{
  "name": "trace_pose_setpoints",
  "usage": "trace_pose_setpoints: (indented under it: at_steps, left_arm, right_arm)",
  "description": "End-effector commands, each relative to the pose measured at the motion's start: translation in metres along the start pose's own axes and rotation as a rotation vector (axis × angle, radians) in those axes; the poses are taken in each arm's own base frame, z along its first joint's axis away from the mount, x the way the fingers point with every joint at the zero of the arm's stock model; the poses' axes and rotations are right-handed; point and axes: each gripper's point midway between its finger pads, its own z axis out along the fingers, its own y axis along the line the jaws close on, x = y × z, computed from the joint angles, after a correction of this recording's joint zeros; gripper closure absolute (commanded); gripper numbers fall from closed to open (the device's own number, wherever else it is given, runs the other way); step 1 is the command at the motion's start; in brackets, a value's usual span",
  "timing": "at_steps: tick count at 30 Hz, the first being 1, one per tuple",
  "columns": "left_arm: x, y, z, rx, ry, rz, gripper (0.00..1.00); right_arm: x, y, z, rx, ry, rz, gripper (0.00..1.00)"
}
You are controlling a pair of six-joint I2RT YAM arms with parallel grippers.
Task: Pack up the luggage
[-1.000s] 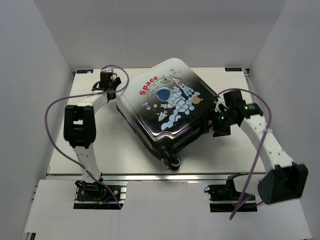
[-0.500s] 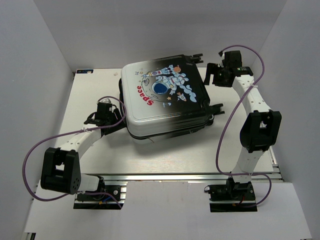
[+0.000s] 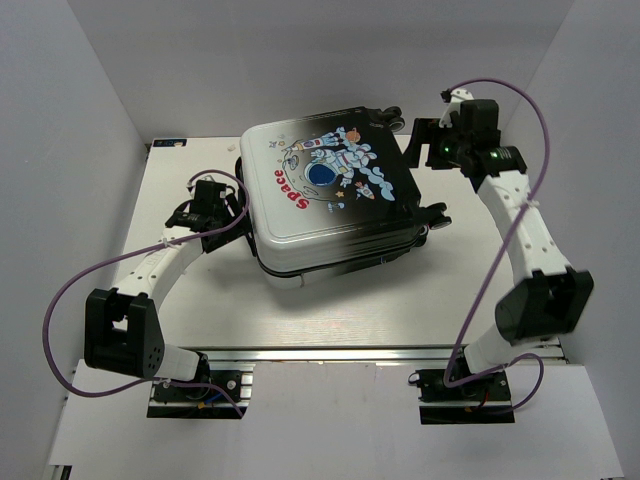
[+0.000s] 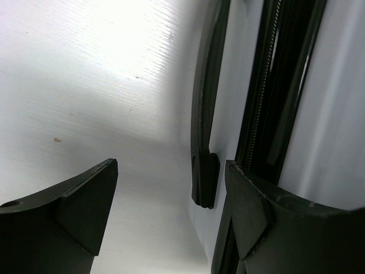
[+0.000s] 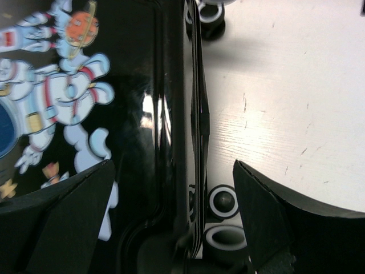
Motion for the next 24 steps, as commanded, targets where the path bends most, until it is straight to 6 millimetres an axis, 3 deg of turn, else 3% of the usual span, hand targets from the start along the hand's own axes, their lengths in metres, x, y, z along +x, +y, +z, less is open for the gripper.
trace_pose_setpoints:
  at_steps: [1, 2, 3, 4, 5, 7, 10, 14, 16, 22, 24]
  left_arm:
    - [-0.018, 0.008, -0.016, -0.049, -0.052, -0.078, 0.14]
    - [-0.021, 0.005, -0.015, -0.038, -0.064, -0.076, 0.14]
    - [-0.024, 0.008, -0.013, -0.042, -0.067, -0.086, 0.14]
    - [-0.019, 0.006, -0.007, -0.035, -0.042, -0.083, 0.14]
    - [-0.019, 0.008, -0.002, -0.041, -0.036, -0.089, 0.15]
    - [-0.011, 0.008, 0.007, -0.042, -0.005, -0.095, 0.18]
    - [-0.004, 0.009, 0.024, -0.035, 0.016, -0.104, 0.19]
    - [-0.008, -0.017, 0.041, 0.100, 0.003, -0.105, 0.20]
    - [-0.010, -0.021, 0.046, 0.117, -0.002, -0.106, 0.21]
    - [0.016, -0.011, 0.075, 0.076, 0.070, -0.098, 0.26]
    - [0.031, -0.004, 0.087, 0.059, 0.108, -0.097, 0.29]
  right_arm:
    - [-0.020, 0.006, -0.044, 0.003, -0.141, 0.002, 0.11]
    - [-0.026, 0.017, -0.066, -0.036, -0.196, 0.001, 0.11]
    - [-0.022, 0.023, -0.074, -0.059, -0.210, 0.002, 0.11]
    - [-0.007, 0.026, -0.074, -0.090, -0.207, 0.006, 0.11]
    - [-0.007, 0.043, -0.098, -0.162, -0.249, -0.011, 0.11]
    - [0.017, 0.050, -0.107, -0.205, -0.220, 0.006, 0.11]
    - [0.036, 0.073, -0.149, -0.309, -0.249, -0.055, 0.11]
    - [0.099, 0.100, -0.155, -0.478, -0.074, -0.062, 0.11]
    - [0.119, 0.116, -0.158, -0.554, -0.011, -0.064, 0.11]
    - [0.199, 0.150, -0.146, -0.645, 0.269, -0.131, 0.13]
    - [0.228, 0.143, -0.137, -0.578, 0.371, -0.127, 0.13]
